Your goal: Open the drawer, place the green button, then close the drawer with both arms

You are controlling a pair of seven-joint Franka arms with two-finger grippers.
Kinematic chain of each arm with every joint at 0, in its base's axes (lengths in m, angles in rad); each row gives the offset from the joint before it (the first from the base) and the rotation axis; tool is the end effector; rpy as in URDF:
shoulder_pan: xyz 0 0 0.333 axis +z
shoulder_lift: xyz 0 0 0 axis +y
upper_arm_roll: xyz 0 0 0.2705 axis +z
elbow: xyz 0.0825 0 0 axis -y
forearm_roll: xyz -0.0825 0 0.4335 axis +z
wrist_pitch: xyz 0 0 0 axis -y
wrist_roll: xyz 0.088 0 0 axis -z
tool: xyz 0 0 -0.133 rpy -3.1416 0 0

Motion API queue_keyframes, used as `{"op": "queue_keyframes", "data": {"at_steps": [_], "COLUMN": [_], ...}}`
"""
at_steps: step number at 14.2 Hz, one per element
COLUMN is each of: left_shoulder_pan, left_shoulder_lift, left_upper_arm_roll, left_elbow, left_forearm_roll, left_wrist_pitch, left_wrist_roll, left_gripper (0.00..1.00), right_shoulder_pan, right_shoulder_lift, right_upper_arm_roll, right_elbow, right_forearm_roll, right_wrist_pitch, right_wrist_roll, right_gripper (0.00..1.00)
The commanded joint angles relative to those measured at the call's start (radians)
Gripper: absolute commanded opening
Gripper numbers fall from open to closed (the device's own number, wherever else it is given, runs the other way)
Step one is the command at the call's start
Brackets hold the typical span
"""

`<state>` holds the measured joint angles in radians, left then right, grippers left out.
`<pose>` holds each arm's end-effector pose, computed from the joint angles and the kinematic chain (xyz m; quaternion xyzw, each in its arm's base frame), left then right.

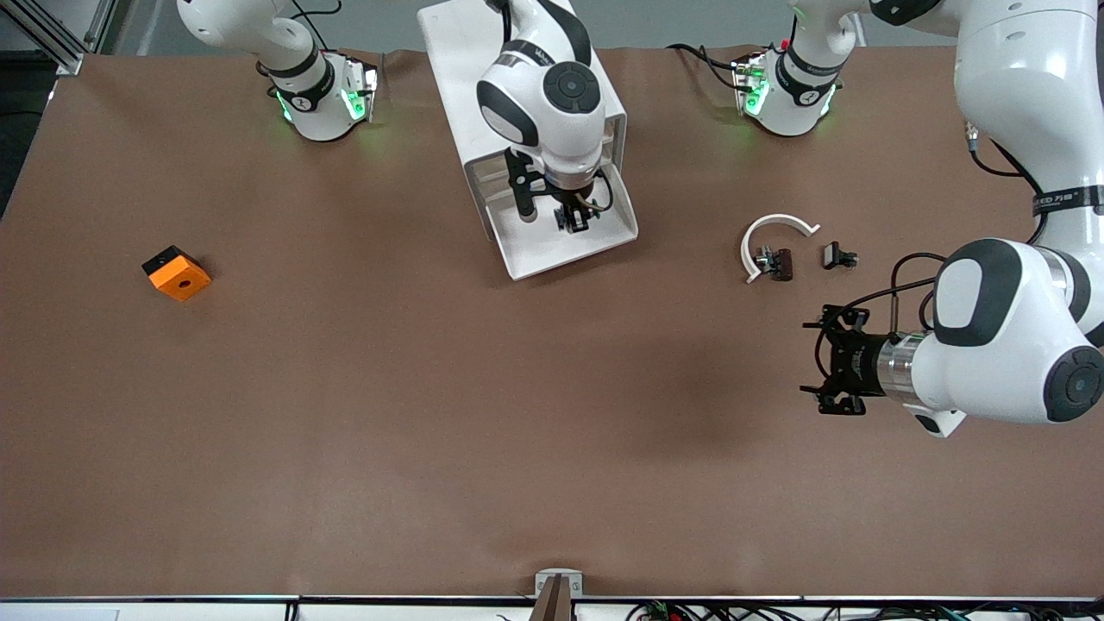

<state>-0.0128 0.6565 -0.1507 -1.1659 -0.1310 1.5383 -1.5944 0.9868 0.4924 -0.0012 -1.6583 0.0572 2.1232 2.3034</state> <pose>0.7096 -0.1135 0.3233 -0.7323 -0.6575 0.1740 0.0337 0.3794 0.5796 0.2286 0.7809 -0.6240 -0.0228 0.0155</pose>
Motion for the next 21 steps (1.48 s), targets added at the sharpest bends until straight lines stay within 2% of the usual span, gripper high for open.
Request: {"op": "queue_keyframes", "data": {"at_steps": [1, 2, 6, 9, 12, 13, 14, 16, 19, 21], "left_shoulder_pan": [0.011, 0.010, 0.017, 0.030, 0.031, 0.031, 0.031, 0.028, 0.028, 0.025], "left_shoulder_lift": [-0.053, -0.066, -0.145, -0.219, -0.319, -0.351, -0.385, -0.469, -0.566, -0.552], "left_upper_arm_roll": [0.005, 0.002, 0.011, 0.011, 0.011, 0.011, 0.010, -0.001, -0.062, -0.119], "left_elbow": [-0.024, -0.025, -0.025, -0.034, -0.104, -0.139, -0.178, -0.314, -0.565, -0.604], "left_forearm_roll": [0.126, 0.175, 0.188, 0.194, 0.192, 0.192, 0.192, 0.191, 0.189, 0.180], "left_wrist_pitch": [0.003, 0.005, 0.045, 0.065, 0.057, 0.059, 0.059, 0.127, 0.366, 0.393], "left_wrist_roll": [0.214, 0.344, 0.725, 0.897, 0.973, 0.984, 1.004, 1.013, 1.022, 1.022], "left_gripper": [1.00, 1.00, 1.00, 1.00, 1.00, 1.00, 1.00, 1.00, 1.00, 1.00], "right_shoulder_pan": [0.021, 0.027, 0.047, 0.047, 0.047, 0.047, 0.049, 0.058, 0.052, 0.029], "right_shoulder_lift": [0.061, 0.083, 0.127, 0.133, 0.137, 0.138, 0.140, 0.140, 0.138, 0.138], "right_upper_arm_roll": [-0.011, -0.011, -0.016, -0.014, -0.014, -0.014, -0.014, -0.013, -0.011, -0.011], "right_elbow": [0.075, 0.090, 0.103, 0.107, 0.109, 0.109, 0.109, 0.109, 0.132, 0.176], "right_forearm_roll": [-0.016, -0.016, -0.019, -0.023, -0.025, -0.026, -0.040, -0.072, -0.068, -0.060], "right_wrist_pitch": [-0.006, -0.006, -0.005, 0.000, 0.000, -0.003, -0.006, -0.006, -0.025, -0.115], "right_wrist_roll": [0.065, 0.076, 0.079, 0.085, 0.082, 0.073, 0.059, 0.045, -0.016, -0.161], "right_gripper": [0.00, 0.00, 0.00, 0.00, 0.00, 0.53, 1.00, 1.00, 1.00, 1.00]}}
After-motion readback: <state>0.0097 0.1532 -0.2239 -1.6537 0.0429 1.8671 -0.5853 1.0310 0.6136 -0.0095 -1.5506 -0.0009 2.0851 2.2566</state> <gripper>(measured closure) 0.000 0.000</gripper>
